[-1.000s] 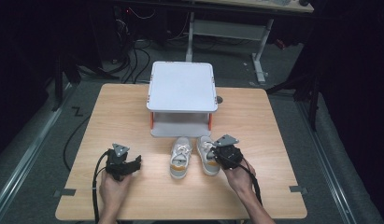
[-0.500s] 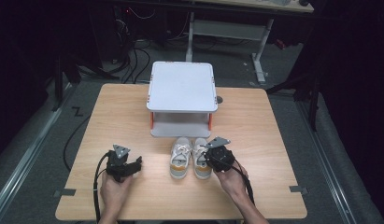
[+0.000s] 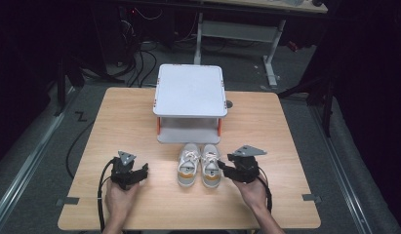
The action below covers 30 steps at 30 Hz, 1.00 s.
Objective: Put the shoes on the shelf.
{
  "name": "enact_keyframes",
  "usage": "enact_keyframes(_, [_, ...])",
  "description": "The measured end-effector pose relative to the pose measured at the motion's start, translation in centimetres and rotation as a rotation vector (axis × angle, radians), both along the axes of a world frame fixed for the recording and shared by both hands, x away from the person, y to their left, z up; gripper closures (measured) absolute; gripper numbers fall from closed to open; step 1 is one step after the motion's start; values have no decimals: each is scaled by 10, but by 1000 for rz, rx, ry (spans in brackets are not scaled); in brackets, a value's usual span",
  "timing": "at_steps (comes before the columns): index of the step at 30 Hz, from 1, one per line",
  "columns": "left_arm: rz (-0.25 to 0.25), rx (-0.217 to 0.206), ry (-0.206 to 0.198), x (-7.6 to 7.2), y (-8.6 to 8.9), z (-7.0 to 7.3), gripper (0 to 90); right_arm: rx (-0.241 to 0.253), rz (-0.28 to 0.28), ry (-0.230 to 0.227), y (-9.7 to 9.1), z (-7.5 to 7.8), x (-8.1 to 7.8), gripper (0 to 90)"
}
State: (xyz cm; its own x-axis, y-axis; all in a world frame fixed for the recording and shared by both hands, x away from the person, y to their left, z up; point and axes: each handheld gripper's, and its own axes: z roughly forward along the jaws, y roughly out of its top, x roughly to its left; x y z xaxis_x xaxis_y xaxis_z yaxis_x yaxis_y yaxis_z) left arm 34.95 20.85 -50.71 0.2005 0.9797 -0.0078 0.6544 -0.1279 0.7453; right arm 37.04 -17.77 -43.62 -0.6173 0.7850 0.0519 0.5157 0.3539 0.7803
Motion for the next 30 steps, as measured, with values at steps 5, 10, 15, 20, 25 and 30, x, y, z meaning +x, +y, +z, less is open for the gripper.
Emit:
enact_keyframes(5, [-12,0,5,0,0,0,271,45,-77,-22,-41,-16,0,522])
enact_keyframes(10, [-10,0,8,0,-2,0,261,4,-218,33,-81,-45,22,522])
enact_keyframes(15, [-8,-3,9,0,-2,0,258,-11,-313,19,-103,-54,40,503])
enact_keyframes(20, [0,1,10,0,-5,0,239,-14,-357,51,-116,-64,49,494])
enact_keyframes(25, [33,2,22,1,-8,1,211,-26,-356,46,-117,-64,50,465])
enact_keyframes(30, [-13,-29,7,-2,-16,6,253,-114,-336,9,-107,-65,46,440])
